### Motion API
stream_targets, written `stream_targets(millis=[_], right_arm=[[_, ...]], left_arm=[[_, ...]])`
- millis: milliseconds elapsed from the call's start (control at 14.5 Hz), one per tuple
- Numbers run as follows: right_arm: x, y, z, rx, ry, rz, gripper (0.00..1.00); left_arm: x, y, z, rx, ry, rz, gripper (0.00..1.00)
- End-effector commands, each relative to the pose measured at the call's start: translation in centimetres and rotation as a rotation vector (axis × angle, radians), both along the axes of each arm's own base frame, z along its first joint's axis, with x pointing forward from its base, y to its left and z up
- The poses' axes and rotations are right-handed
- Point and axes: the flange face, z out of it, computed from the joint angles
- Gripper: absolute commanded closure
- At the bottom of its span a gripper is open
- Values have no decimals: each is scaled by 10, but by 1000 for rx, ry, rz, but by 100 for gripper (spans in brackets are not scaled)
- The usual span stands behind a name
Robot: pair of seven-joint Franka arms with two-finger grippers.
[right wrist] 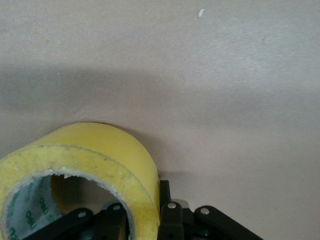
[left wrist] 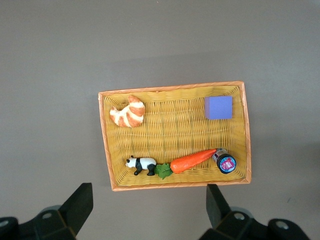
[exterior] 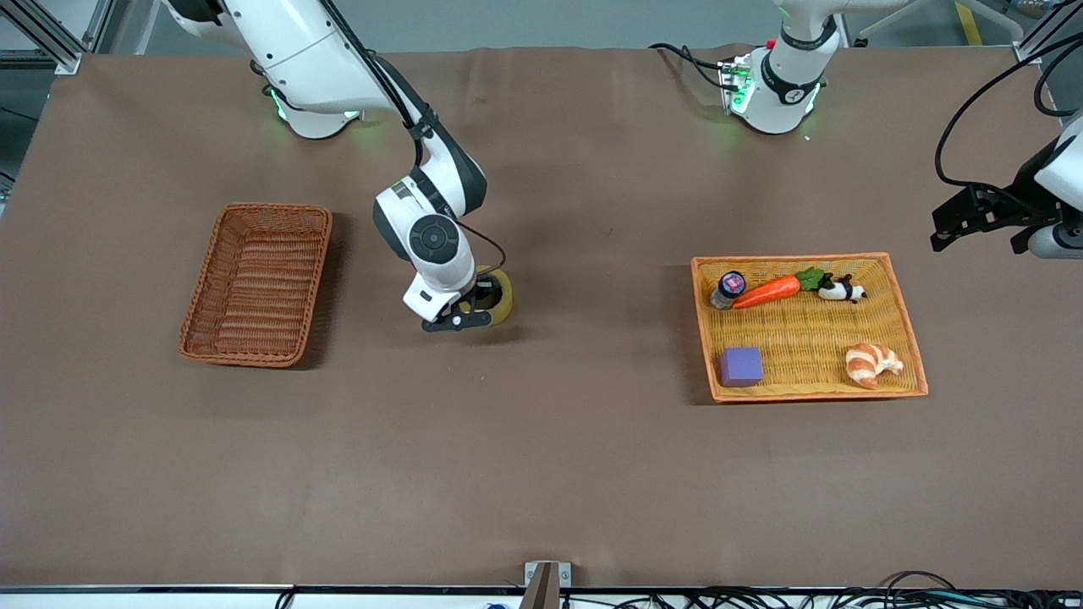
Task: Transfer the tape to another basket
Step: 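Grasp the tape with the right gripper while the left gripper withdraws, then carry the tape roll with the right gripper over the empty basket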
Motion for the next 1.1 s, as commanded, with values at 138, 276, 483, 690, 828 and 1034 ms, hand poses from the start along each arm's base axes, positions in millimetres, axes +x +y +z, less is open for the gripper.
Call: stream_targets(millis=[138, 276, 483, 690, 828, 1034], right_arm=[[38, -67, 116, -17, -4, -111, 100], [57, -136, 168, -9, 1, -123, 100], [67, -236, 202, 5, 38, -85, 100], [57, -338, 188, 39, 51, 41, 100], [38, -391, 155, 51, 29, 92, 100], [2, -458, 102, 54, -24, 164, 100]], left_arm=[[-7, -2, 7, -2, -3, -1, 0], [-7, -4, 7, -20, -3, 0, 0], [-6, -3, 7, -22, -3, 3, 0], [-4, -3, 7, -21, -6, 2, 0], [-4, -3, 6, -22, -6, 5, 0], [-4, -3, 6, -22, -6, 5, 0]])
